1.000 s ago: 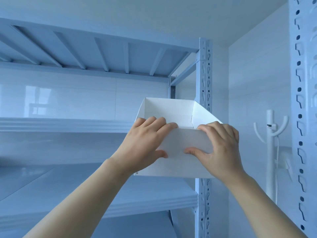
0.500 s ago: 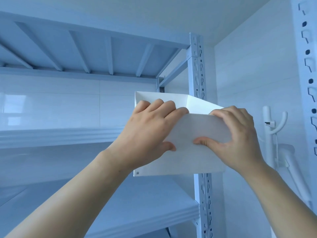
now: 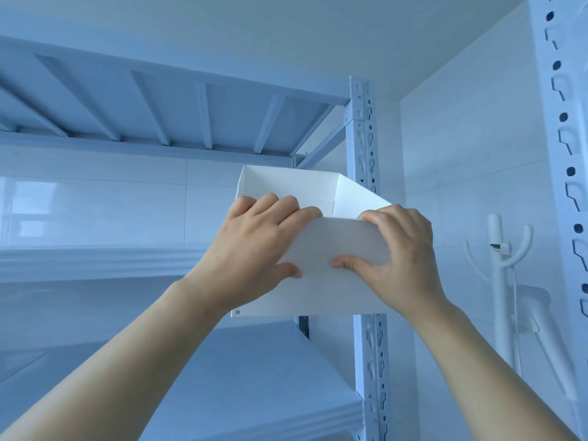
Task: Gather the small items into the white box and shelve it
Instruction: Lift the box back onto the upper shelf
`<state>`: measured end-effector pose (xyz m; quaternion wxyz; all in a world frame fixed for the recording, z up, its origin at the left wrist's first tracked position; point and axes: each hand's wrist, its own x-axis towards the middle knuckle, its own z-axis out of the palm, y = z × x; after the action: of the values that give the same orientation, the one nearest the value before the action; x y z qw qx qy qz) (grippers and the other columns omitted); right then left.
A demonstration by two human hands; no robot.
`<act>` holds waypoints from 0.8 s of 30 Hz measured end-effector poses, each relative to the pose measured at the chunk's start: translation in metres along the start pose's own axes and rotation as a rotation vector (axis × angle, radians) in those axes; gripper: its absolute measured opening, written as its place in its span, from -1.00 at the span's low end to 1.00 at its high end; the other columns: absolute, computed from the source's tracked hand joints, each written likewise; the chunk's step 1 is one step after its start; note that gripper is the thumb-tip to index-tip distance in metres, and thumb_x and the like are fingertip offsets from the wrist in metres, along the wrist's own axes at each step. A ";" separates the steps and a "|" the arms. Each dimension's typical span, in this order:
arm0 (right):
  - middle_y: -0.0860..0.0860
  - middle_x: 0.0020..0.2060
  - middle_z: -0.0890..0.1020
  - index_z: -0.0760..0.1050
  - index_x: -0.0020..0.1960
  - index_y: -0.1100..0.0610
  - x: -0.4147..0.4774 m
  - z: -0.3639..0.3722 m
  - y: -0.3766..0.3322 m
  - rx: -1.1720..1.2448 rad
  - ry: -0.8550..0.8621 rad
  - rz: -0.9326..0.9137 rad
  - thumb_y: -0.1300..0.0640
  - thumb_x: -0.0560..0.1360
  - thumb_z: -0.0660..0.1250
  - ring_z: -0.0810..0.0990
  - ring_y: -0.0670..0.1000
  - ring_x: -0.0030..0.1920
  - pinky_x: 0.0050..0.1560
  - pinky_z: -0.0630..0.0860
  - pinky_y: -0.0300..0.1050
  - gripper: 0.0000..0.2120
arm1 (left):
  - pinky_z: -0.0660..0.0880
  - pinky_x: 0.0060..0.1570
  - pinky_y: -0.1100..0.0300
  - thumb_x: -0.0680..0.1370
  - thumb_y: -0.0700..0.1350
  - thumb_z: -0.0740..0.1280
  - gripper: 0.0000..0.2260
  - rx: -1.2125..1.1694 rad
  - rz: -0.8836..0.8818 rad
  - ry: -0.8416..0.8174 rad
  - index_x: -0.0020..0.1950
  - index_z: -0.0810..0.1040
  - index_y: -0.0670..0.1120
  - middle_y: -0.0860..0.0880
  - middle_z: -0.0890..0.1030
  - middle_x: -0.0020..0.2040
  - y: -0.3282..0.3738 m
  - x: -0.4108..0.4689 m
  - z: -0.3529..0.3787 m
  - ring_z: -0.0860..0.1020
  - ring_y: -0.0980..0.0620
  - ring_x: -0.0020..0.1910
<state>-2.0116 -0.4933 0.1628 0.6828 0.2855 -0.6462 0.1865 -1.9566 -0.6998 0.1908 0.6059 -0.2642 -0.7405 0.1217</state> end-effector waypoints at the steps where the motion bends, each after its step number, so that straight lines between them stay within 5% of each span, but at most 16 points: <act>1: 0.02 -0.14 0.56 0.51 -0.01 0.14 -0.001 0.005 0.000 0.007 -0.005 -0.002 -0.19 0.19 0.49 0.42 0.03 -0.09 0.05 0.20 -0.23 -0.47 | 0.15 -0.13 0.17 0.14 0.04 0.61 -0.30 0.000 -0.009 -0.010 0.20 0.43 -0.02 0.04 0.46 -0.14 -0.002 -0.002 0.003 0.29 0.04 -0.16; 24: 0.05 -0.08 0.56 0.53 0.12 0.12 -0.004 0.082 -0.005 0.026 0.034 0.023 -0.13 0.20 0.53 0.42 0.02 0.00 0.16 0.26 -0.10 -0.42 | 0.17 0.05 0.11 0.28 0.10 0.50 -0.26 0.039 0.010 0.041 0.39 0.29 0.01 0.03 0.50 0.06 -0.064 -0.029 0.063 0.35 0.00 -0.01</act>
<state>-2.0726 -0.5484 0.1586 0.6876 0.2840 -0.6353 0.2074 -2.0289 -0.7600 0.1841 0.6254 -0.2586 -0.7239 0.1339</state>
